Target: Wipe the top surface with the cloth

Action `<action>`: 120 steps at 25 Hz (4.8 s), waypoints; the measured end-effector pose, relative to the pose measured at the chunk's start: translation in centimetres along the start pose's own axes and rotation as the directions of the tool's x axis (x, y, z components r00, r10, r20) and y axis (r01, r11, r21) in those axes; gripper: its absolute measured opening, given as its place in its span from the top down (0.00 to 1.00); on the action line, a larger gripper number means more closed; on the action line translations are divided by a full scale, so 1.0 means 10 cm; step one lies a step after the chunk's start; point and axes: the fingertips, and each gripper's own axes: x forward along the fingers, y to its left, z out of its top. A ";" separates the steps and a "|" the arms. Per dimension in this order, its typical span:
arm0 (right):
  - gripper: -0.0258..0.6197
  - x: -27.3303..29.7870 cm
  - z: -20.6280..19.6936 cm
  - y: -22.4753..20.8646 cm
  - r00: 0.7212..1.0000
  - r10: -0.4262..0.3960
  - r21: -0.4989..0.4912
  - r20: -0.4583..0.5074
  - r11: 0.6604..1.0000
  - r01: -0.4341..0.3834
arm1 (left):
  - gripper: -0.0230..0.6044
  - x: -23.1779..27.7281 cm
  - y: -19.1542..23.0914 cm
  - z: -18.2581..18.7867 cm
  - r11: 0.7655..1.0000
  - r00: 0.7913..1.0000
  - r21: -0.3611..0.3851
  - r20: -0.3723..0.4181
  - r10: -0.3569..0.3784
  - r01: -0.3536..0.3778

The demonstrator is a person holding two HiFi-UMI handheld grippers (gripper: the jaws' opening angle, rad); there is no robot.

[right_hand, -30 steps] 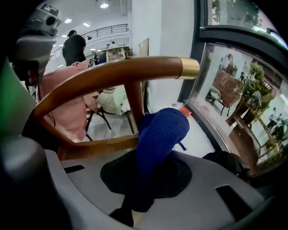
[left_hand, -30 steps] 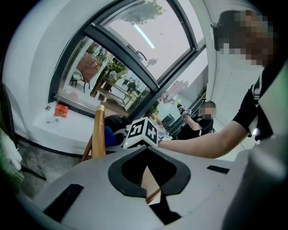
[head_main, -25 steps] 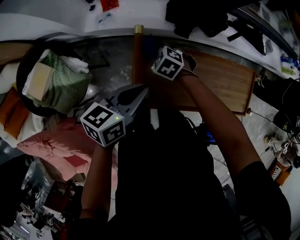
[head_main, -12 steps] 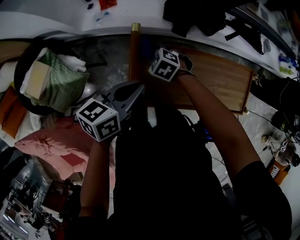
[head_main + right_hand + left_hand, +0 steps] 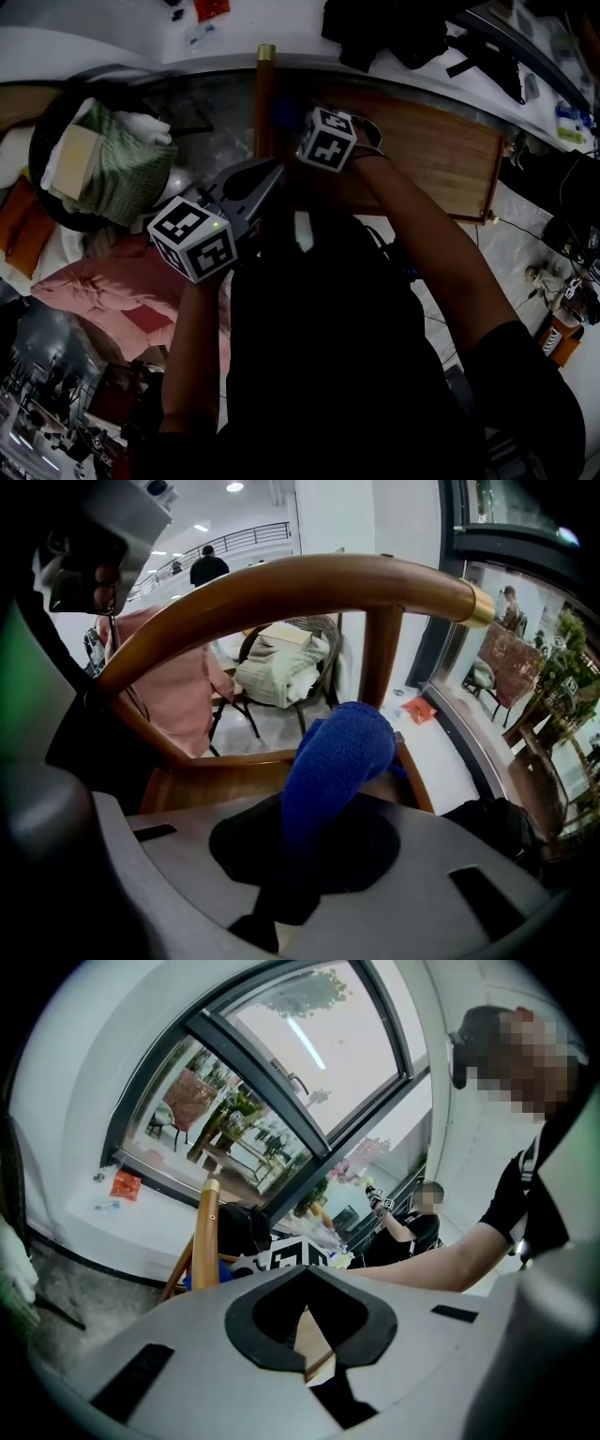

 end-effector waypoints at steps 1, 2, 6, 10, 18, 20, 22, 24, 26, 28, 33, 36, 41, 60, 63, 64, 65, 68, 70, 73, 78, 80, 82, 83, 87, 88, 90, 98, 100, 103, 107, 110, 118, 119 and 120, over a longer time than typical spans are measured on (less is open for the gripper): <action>0.86 0.00 -0.01 0.06 1.000 0.010 -0.001 0.001 1.000 -0.010 | 0.95 -0.01 0.00 -0.01 1.000 1.000 0.002 -0.003 -0.001 0.001; 0.86 0.01 -0.02 0.12 1.000 0.022 -0.002 0.000 1.000 -0.022 | 0.95 -0.01 -0.01 -0.02 1.000 1.000 0.005 -0.005 -0.001 0.001; 0.86 0.04 -0.08 0.35 0.998 0.066 -0.029 -0.019 0.997 -0.066 | 0.95 -0.05 0.00 -0.02 1.000 1.000 0.003 0.001 0.004 -0.004; 0.86 0.03 -0.11 0.58 0.995 0.099 -0.052 -0.026 0.994 -0.100 | 0.95 -0.09 -0.01 0.01 1.000 1.000 0.007 0.015 0.010 -0.011; 0.86 0.04 -0.19 0.99 0.984 0.171 -0.070 -0.051 0.982 -0.174 | 0.95 -0.08 -0.05 0.01 1.000 1.000 0.023 0.014 0.001 -0.001; 0.86 0.04 -0.20 1.09 0.980 0.193 -0.076 -0.056 0.978 -0.197 | 0.95 -0.08 -0.06 0.02 1.000 1.000 0.024 0.016 -0.004 0.003; 0.86 0.05 -0.21 1.18 0.975 0.215 -0.085 -0.064 0.972 -0.220 | 0.95 -0.07 -0.08 0.02 1.000 1.000 0.026 0.015 -0.008 0.007; 0.86 0.05 -0.23 1.25 0.970 0.234 -0.097 -0.073 0.966 -0.240 | 0.95 -0.06 -0.09 0.02 1.000 1.000 0.027 0.014 -0.010 0.010; 0.86 0.05 -0.25 1.30 0.964 0.252 -0.111 -0.082 0.959 -0.260 | 0.95 -0.06 -0.11 0.03 1.000 1.000 0.029 0.016 -0.012 0.011; 0.86 0.05 -0.25 1.35 0.957 0.274 -0.125 -0.091 0.951 -0.284 | 0.95 -0.06 -0.12 0.03 0.999 1.000 0.029 0.016 -0.014 0.014; 0.86 0.05 -0.28 1.53 0.929 0.350 -0.157 -0.124 0.917 -0.366 | 0.95 -0.07 -0.12 0.01 1.000 1.000 0.026 0.016 -0.014 0.013; 0.86 0.05 -0.30 1.63 0.920 0.364 -0.187 -0.144 0.903 -0.386 | 0.95 -0.07 -0.14 0.00 1.000 1.000 0.026 0.017 -0.015 0.015; 0.86 0.05 -0.32 1.75 0.904 0.391 -0.235 -0.176 0.875 -0.424 | 0.95 -0.07 -0.15 -0.05 0.999 1.000 0.032 0.004 -0.022 0.021; 0.86 -0.31 -0.17 0.47 0.980 0.200 -0.096 -0.025 0.975 -0.201 | 0.95 -0.01 -0.15 -0.01 0.999 1.000 0.027 -0.003 -0.026 0.026; 0.86 -0.35 -0.15 -0.02 0.996 0.090 -0.096 -0.023 0.991 -0.092 | 0.95 0.02 -0.17 0.00 0.999 0.999 0.026 -0.007 -0.032 0.032; 0.86 -0.35 -0.14 -0.14 0.998 0.064 -0.100 -0.028 0.993 -0.067 | 0.95 0.03 -0.18 0.00 0.999 0.999 0.026 -0.008 -0.033 0.033; 0.86 -0.35 -0.13 -0.24 0.998 0.045 -0.106 -0.034 0.993 -0.049 | 0.95 0.03 -0.18 0.00 0.999 0.999 0.026 -0.009 -0.033 0.033; 0.86 -0.28 -0.09 -0.43 0.999 0.012 -0.125 -0.053 0.992 -0.018 | 0.95 0.03 -0.17 0.02 0.999 1.000 0.027 -0.009 -0.028 0.028; 0.86 -0.20 -0.12 -0.49 0.997 0.001 -0.131 -0.072 0.991 -0.010 | 0.95 0.02 -0.15 0.03 0.999 1.000 0.024 -0.008 -0.023 0.023; 0.86 -0.15 -0.16 -0.52 0.995 -0.009 -0.142 -0.099 0.990 -0.005 | 0.95 0.00 -0.14 0.04 1.000 1.000 0.012 -0.002 -0.019 0.019; 0.86 -0.11 -0.17 -0.49 0.992 0.038 -0.098 -0.122 0.994 -0.050 | 0.95 -0.01 -0.11 0.00 1.000 1.000 -0.002 -0.002 -0.017 0.017; 0.86 -0.12 -0.17 -0.46 0.993 0.066 -0.060 -0.100 0.996 -0.072 | 0.95 0.01 -0.11 0.00 1.000 1.000 -0.002 -0.002 -0.020 0.020; 0.86 -0.11 -0.18 -0.40 0.992 0.089 -0.041 -0.085 0.995 -0.092 | 0.95 0.02 -0.11 0.02 1.000 1.000 0.002 0.003 -0.023 0.023; 0.86 -0.11 -0.20 -0.36 0.992 0.099 -0.040 -0.083 0.994 -0.102 | 0.95 0.03 -0.11 0.03 1.000 1.000 0.003 0.007 -0.024 0.024; 0.86 -0.11 -0.26 -0.14 0.984 0.151 -0.047 -0.098 0.987 -0.156 | 0.95 0.05 -0.10 0.11 0.999 0.999 0.015 0.011 -0.030 0.030; 0.86 -0.11 -0.27 -0.08 0.980 0.167 -0.045 -0.103 0.984 -0.173 | 0.95 0.05 -0.10 0.13 0.999 0.999 0.019 0.011 -0.031 0.030; 0.86 -0.11 -0.30 0.06 0.975 0.195 -0.046 -0.108 0.979 -0.201 | 0.95 0.05 -0.10 0.15 0.999 0.999 0.023 0.012 -0.030 0.030; 0.86 -0.09 -0.43 0.62 0.959 0.257 -0.080 -0.119 0.960 -0.267 | 0.95 0.08 -0.10 0.03 0.999 0.999 0.019 -0.018 -0.029 0.030; 0.86 -0.08 -0.45 0.75 0.959 0.258 -0.102 -0.116 0.957 -0.270 | 0.95 0.07 -0.07 0.01 1.000 1.000 0.011 -0.017 -0.023 0.024; 0.86 -0.09 -0.49 0.93 0.954 0.274 -0.128 -0.124 0.949 -0.289 | 0.95 0.07 -0.07 0.05 1.000 1.000 0.012 -0.012 -0.020 0.020; 0.86 -0.10 -0.55 1.17 0.939 0.314 -0.118 -0.138 0.936 -0.330 | 0.95 0.07 -0.09 0.09 0.999 1.000 0.022 -0.008 -0.025 0.025; 0.86 -0.10 -0.57 1.32 0.930 0.342 -0.108 -0.138 0.928 -0.357 | 0.95 0.10 -0.13 0.09 0.999 0.999 0.021 -0.008 -0.032 0.032; 0.86 -0.12 -0.65 1.67 0.881 0.441 -0.100 -0.172 0.882 -0.461 | 0.95 0.16 -0.22 -0.01 0.998 0.998 0.017 -0.033 -0.052 0.052; 0.86 -0.12 -0.67 1.72 0.870 0.458 -0.101 -0.183 0.872 -0.480 | 0.95 0.17 -0.23 -0.01 0.998 0.998 0.013 -0.032 -0.056 0.056; 0.86 -0.12 -0.68 1.76 0.862 0.470 -0.102 -0.191 0.863 -0.494 | 0.95 0.17 -0.24 0.00 0.998 0.998 0.011 -0.028 -0.060 0.060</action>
